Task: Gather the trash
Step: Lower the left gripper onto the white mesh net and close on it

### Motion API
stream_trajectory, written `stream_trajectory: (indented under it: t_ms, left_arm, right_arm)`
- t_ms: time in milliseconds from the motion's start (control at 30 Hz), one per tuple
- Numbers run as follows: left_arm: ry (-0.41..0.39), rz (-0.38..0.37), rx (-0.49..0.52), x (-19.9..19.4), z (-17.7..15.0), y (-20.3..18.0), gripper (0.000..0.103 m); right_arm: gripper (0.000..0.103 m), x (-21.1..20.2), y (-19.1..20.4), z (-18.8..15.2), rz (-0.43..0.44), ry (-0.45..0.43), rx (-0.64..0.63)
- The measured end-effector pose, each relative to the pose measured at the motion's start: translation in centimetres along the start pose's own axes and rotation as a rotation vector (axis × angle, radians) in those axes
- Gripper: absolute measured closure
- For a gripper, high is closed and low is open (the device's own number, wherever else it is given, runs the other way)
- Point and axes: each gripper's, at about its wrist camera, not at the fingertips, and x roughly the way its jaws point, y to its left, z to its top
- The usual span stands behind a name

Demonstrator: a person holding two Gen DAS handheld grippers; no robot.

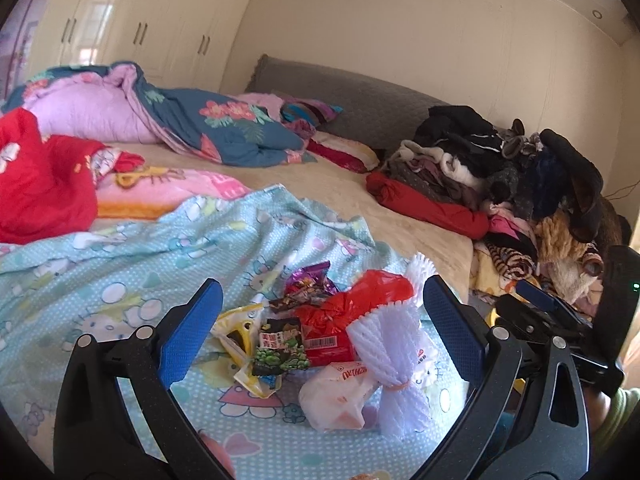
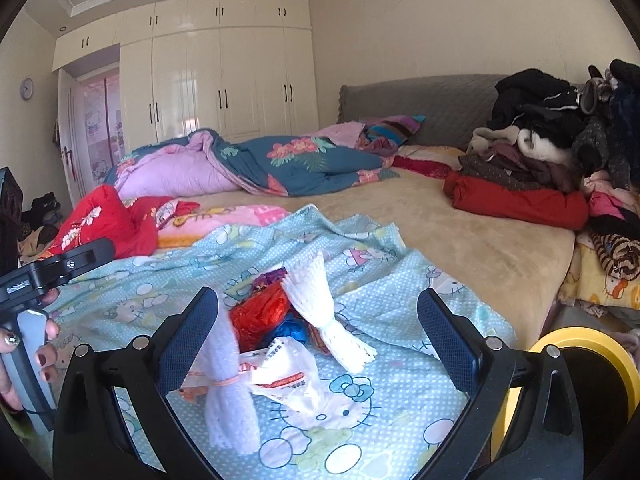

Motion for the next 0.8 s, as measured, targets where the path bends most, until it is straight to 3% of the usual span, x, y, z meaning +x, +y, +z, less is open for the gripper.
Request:
stream_trajectory:
  t_ms: [267, 533, 633, 733, 800]
  left_arm:
    - [0.117, -0.119, -0.014, 4.1, -0.3, -0.6, 0.011]
    - [0.232, -0.199, -0.041, 7.2, -1.8, -0.6, 0.021]
    - [0.275, -0.228, -0.054, 8.1, -2.4, -0.5, 0.029]
    - [0.309, -0.253, -0.056, 8.8, -2.8, -1.0, 0.034]
    - [0.328, -0.266, -0.049, 9.1, -3.1, -1.4, 0.044]
  right_arm:
    - [0.006, 5.1, -2.0, -0.2, 0.037, 0.123, -0.048]
    - [0.008, 9.8, -1.9, -1.2, 0.080, 0.230, -0.131]
    - [0.022, 11.1, -1.8, -1.4, 0.099, 0.251, -0.136]
    - [0.045, 12.3, -1.6, -1.5, 0.131, 0.281, -0.145]
    - [0.074, 12.6, -1.4, -1.6, 0.162, 0.293, -0.153]
